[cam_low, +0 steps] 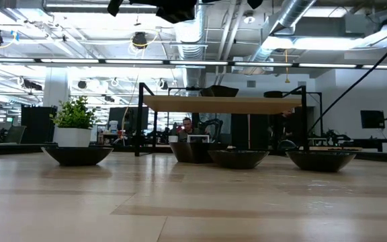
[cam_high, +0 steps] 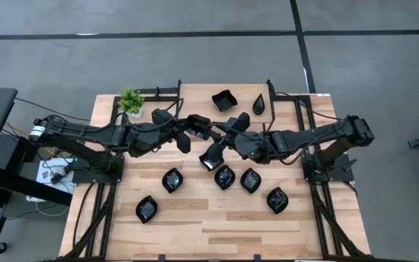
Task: Pick & Place Mini shaped plates
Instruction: Stack the black plate on top of the black plate on the shelf
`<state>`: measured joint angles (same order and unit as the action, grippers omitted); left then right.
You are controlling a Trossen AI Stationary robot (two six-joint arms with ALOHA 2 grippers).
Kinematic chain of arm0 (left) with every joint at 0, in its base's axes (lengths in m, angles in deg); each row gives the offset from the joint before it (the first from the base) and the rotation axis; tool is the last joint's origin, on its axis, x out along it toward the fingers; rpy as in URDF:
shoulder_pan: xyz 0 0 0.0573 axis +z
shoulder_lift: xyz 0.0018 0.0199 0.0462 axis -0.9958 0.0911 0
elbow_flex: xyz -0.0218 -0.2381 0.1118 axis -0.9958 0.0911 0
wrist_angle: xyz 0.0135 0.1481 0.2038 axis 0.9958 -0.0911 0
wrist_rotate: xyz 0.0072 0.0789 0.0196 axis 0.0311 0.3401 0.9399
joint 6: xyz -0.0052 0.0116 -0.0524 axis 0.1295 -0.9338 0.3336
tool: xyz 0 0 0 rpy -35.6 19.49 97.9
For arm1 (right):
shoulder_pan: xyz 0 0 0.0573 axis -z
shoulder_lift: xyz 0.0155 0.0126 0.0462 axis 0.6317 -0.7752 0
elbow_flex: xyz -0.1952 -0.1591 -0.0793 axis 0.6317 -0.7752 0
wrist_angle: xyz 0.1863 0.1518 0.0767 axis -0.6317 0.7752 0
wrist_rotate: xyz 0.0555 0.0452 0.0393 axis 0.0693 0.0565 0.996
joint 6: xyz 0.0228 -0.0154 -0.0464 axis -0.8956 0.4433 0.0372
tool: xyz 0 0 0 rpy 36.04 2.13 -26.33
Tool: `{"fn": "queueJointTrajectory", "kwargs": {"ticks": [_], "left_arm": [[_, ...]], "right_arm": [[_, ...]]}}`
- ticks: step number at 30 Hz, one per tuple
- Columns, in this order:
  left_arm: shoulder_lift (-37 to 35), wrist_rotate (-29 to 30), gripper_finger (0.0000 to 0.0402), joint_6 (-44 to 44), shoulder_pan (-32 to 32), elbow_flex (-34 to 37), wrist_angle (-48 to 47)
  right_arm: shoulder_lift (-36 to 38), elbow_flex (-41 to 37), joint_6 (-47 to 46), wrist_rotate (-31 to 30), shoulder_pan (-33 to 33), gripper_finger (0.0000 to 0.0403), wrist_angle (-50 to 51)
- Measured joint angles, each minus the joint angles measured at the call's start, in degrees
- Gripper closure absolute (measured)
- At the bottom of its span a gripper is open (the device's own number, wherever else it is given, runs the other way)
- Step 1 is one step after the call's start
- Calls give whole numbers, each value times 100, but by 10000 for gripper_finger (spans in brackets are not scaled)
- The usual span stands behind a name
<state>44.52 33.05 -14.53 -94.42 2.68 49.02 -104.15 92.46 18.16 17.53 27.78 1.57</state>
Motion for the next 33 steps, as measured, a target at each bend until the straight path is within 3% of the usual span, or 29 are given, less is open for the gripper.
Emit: {"fn": "queueJointTrajectory", "kwargs": {"ticks": [19, 33], "left_arm": [[-2, 67, 398, 0, 48, 2, 63], [-4, 68, 398, 0, 50, 4, 238]], "right_arm": [[2, 0, 18, 112, -9, 395, -266], [-80, -4, 51, 122, -20, 397, -690]]}}
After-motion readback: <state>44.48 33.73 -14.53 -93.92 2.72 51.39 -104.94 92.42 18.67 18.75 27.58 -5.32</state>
